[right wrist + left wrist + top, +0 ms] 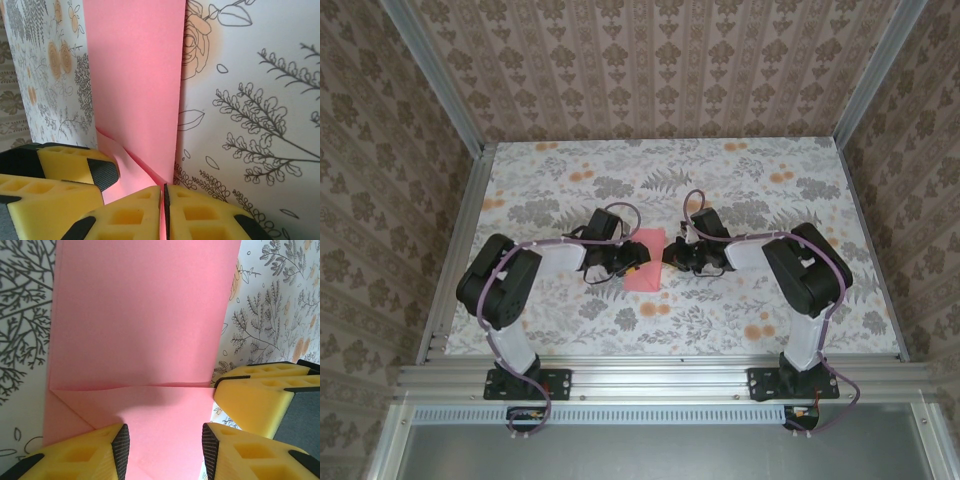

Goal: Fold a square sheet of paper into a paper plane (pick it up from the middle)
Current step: Fold the triangle a second time at the center of the table.

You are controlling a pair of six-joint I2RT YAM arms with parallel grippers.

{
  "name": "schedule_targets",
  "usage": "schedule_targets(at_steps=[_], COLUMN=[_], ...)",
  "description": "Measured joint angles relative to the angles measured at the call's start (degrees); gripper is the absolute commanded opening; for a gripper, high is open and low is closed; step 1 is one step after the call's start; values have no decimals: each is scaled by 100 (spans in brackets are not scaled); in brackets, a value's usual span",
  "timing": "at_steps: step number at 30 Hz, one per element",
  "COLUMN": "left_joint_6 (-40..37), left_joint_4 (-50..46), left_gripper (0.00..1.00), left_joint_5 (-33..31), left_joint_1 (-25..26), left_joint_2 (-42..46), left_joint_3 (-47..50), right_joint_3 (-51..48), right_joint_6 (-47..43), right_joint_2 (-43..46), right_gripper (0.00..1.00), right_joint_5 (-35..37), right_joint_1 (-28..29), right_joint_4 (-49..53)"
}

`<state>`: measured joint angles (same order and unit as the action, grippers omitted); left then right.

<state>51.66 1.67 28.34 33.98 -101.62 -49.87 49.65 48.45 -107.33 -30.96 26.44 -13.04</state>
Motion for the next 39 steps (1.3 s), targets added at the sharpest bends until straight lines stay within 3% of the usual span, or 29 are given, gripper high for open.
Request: schedule_targets(at_steps=[8,13,18,23,28,39], left_joint_6=[46,120,166,238,240,282], left_joint_4=[-46,-190,-201,-181,-144,251], left_gripper=[48,52,53,53,53,53], left_joint_5=[-68,-177,-236,-256,-247,31], left_joint_1=[0,0,0,0,0,0], left_joint_2=[225,531,619,619,619,389], left_joint_3=[186,358,463,560,560,518], right_joint_3=[0,-2,0,0,0,-107], right_joint_6=[-9,-20,-52,-105,-195,15], right_joint_2=[-9,-9,0,2,2,0], right_gripper=[13,30,33,27,10,7], right_joint_5=[-129,-214,-284,-363,-422,-422], right_joint_1=[0,2,26,103,138,114], right_joint_4=[-79,-103,-122,-120,-118,-367])
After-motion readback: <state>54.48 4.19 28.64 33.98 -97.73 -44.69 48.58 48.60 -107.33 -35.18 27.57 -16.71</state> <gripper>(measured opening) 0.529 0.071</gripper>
